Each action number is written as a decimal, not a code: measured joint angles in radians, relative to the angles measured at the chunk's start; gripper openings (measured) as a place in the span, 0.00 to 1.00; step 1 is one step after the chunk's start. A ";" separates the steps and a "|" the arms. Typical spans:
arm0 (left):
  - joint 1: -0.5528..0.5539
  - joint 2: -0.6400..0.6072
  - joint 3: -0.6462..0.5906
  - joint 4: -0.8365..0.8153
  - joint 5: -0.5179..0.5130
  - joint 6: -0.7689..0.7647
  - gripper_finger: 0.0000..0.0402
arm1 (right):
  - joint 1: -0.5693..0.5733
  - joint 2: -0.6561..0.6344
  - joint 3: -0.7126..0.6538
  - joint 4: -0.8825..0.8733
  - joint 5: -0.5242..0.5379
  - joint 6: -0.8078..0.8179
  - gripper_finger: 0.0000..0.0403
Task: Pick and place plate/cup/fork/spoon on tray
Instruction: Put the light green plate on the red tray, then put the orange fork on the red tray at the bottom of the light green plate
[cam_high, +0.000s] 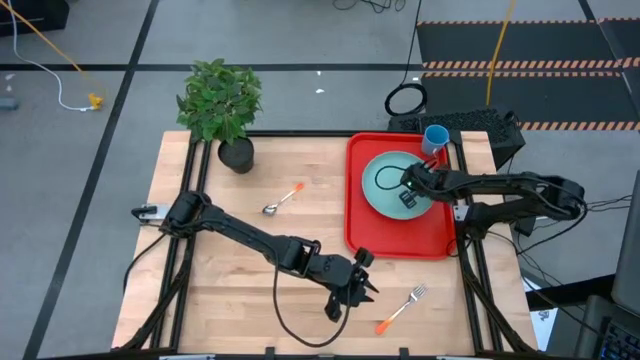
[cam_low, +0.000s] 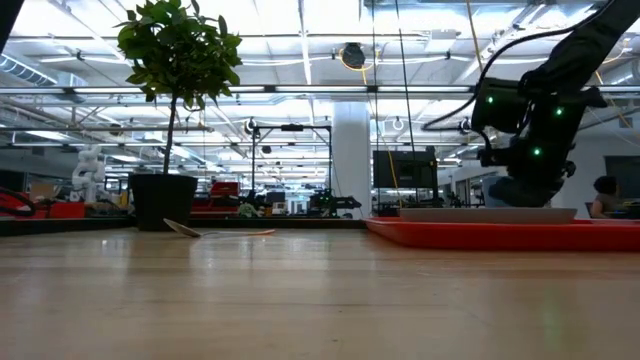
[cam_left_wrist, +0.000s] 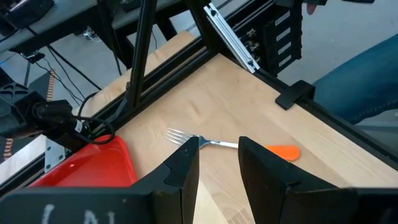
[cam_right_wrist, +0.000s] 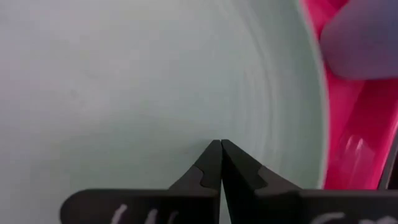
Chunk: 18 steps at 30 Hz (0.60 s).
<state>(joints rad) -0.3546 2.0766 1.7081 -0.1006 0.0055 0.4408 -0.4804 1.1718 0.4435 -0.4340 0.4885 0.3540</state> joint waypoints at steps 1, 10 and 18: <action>0.000 0.000 0.000 0.001 0.000 0.000 0.29 | 0.003 -0.017 0.000 0.002 0.000 0.000 0.00; -0.004 0.000 0.000 0.052 0.000 -0.082 0.29 | 0.084 -0.225 0.000 -0.027 -0.240 0.089 0.00; -0.041 0.000 0.000 0.052 -0.087 -0.160 0.29 | 0.266 -0.381 0.000 -0.037 -0.385 0.146 0.00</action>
<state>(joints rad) -0.3959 2.0766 1.7081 -0.0488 -0.0811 0.2809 -0.2140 0.7906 0.4438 -0.4709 0.1040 0.4996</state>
